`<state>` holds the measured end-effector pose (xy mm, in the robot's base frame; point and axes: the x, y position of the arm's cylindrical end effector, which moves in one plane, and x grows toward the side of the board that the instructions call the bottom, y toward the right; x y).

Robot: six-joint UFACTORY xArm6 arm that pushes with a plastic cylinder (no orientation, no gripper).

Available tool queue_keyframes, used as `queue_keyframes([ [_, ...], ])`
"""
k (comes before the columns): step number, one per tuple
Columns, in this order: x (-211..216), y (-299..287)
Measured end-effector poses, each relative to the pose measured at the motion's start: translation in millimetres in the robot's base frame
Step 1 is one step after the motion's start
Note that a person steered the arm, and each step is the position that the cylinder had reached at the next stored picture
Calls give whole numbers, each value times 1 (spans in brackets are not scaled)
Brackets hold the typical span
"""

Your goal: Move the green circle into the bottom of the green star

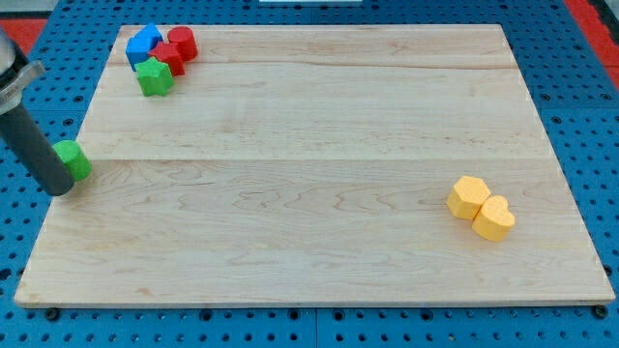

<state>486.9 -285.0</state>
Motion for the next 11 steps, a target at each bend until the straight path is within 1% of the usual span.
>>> queue_keyframes([
  [1,15,0],
  [2,31,-20],
  [3,25,-19],
  [4,-8,-18],
  [5,-27,-14],
  [6,-32,7],
  [7,-50,20],
  [9,-124,51],
  [10,-136,76],
  [11,-99,140],
])
